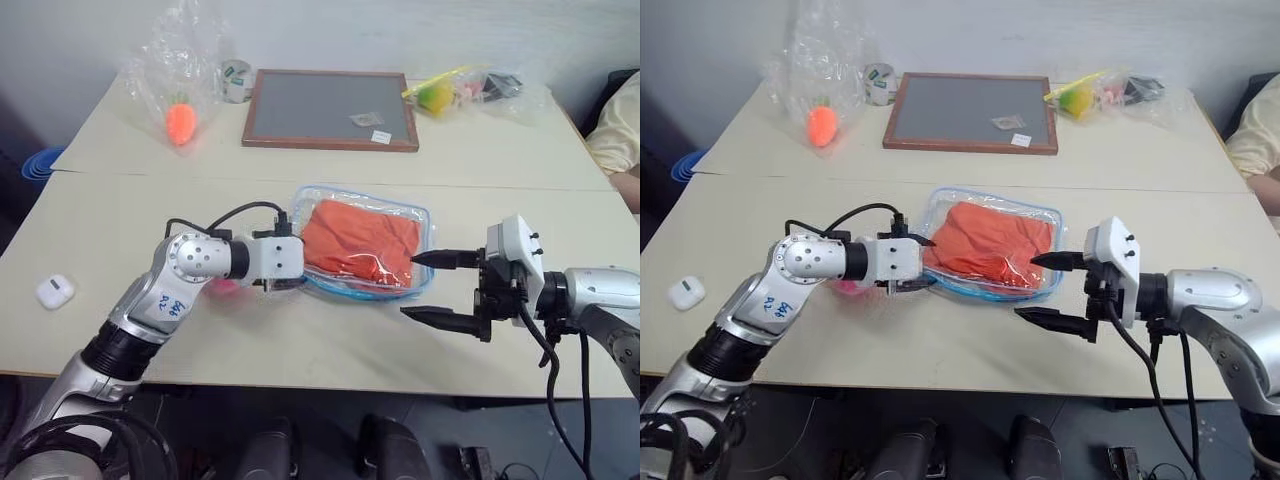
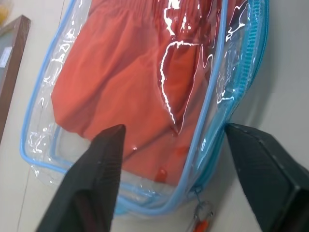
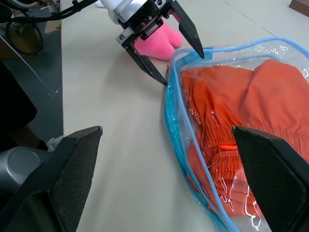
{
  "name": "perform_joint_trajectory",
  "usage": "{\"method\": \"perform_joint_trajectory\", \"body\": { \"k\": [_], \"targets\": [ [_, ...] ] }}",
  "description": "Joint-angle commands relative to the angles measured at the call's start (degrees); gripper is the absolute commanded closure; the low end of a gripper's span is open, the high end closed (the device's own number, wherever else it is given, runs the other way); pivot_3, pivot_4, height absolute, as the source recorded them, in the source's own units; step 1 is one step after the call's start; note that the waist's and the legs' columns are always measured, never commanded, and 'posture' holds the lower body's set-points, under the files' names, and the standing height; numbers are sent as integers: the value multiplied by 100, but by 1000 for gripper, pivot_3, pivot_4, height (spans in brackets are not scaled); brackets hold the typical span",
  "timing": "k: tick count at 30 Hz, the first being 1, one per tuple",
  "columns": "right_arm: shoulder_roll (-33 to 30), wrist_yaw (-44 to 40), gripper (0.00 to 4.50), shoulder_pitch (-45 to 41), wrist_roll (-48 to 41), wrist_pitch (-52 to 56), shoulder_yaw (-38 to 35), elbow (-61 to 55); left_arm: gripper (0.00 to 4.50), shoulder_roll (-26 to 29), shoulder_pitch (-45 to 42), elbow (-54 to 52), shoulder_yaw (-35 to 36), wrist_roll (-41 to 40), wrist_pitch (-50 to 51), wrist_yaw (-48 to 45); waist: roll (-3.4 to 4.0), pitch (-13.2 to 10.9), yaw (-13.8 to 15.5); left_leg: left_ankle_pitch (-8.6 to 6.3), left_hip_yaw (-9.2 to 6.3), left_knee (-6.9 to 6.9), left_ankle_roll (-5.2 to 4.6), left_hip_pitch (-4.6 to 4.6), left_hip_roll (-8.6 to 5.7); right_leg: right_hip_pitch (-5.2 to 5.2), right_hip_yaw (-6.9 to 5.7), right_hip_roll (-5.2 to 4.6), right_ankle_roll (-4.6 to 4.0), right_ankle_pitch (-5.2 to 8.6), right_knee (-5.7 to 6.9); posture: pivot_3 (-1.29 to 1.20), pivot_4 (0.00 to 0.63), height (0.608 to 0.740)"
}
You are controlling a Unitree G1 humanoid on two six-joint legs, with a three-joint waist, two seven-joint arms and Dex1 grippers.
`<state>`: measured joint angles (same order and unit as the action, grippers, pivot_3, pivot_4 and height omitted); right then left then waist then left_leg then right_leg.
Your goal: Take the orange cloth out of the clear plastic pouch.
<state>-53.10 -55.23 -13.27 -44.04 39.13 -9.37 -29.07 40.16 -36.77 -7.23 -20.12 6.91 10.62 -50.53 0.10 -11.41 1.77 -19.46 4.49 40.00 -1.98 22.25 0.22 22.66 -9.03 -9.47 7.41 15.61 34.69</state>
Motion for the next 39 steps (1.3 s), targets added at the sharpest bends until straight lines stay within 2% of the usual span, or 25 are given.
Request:
{"method": "perform_joint_trajectory", "body": {
  "k": [1,5,7,8,9,10,14,19,23,28,29,32,38,39],
  "targets": [
    [52,81,0,67,-49,-84,-212,-223,2405,-73,-12,58,126,8,-222,-20,0,0,-10,0,0,0,0,0,0,0,0,0,0,0,0,0,150,740],
    [25,96,0,149,22,-161,-191,-204,3688,-135,62,-188,280,-278,67,-217,0,0,-14,0,0,1,0,0,0,0,0,0,0,0,1,0,150,740],
    [19,101,0,157,88,-205,-140,-196,4271,-231,157,-467,459,-711,698,-376,0,0,-22,0,-1,0,0,0,2,0,0,0,0,0,1,0,150,740],
    [21,102,0,158,107,-215,-127,-196,4455,-271,182,-566,525,-855,930,-419,0,0,-18,0,-2,0,0,0,4,0,0,0,0,0,2,0,150,740],
    [57,126,0,133,136,-244,-86,-211,4455,-457,131,-740,729,-1232,1559,-360,0,0,-13,0,-3,1,0,0,5,0,-1,0,0,0,2,0,150,740],
    [99,158,178,106,149,-257,-50,-219,4489,-614,79,-862,896,-1488,2007,-269,0,0,-6,0,-3,2,-1,0,6,-1,-1,0,0,0,2,0,150,740],
    [250,206,1259,73,511,-533,284,-306,4500,-1025,-12,-1174,1201,-1855,2958,145,-4,0,-16,1,-14,7,-1,-1,6,-9,-6,0,1,0,2,0,150,740],
    [565,522,3041,-207,1359,-916,1002,-209,4500,-1048,168,-1443,1052,-1833,3094,382,-4,0,-36,2,-10,5,1,-5,5,-9,-4,1,1,0,3,0,150,740],
    [927,1131,4356,-599,2805,-1693,1717,317,4500,-1086,224,-1614,972,-1839,3192,552,-4,0,-33,3,-10,5,3,-5,5,-8,-3,1,1,0,3,0,150,740],
    [1039,1322,4356,-776,4118,-2835,2339,967,4500,-1125,266,-1774,914,-1879,3315,698,-4,0,-23,3,-11,5,3,-3,2,-8,-4,0,1,0,-2,0,150,740],
    [1056,1374,4177,-796,4318,-2972,2409,1112,4500,-1103,285,-1807,871,-1855,3288,705,-4,0,-25,3,-11,4,3,-3,2,-8,-4,0,1,0,-2,0,150,740],
    [1151,1519,3425,-796,4720,-3223,2490,1346,4500,-1121,315,-1894,829,-1868,3330,789,-4,0,-38,4,-9,3,4,-3,3,-8,-4,1,1,0,0,0,150,740],
    [1404,1921,1426,-779,5692,-3392,2748,1559,4500,-1258,311,-1995,818,-1981,3451,921,-4,0,-38,4,-10,4,4,-4,6,-8,-4,1,1,0,1,0,150,740],
    [1430,1869,1426,-746,5735,-3402,2802,1569,4500,-1293,287,-1966,801,-1974,3449,951,-4,0,-36,4,-10,4,4,-4,6,-8,-3,1,1,0,1,0,150,740]
  ]
}}
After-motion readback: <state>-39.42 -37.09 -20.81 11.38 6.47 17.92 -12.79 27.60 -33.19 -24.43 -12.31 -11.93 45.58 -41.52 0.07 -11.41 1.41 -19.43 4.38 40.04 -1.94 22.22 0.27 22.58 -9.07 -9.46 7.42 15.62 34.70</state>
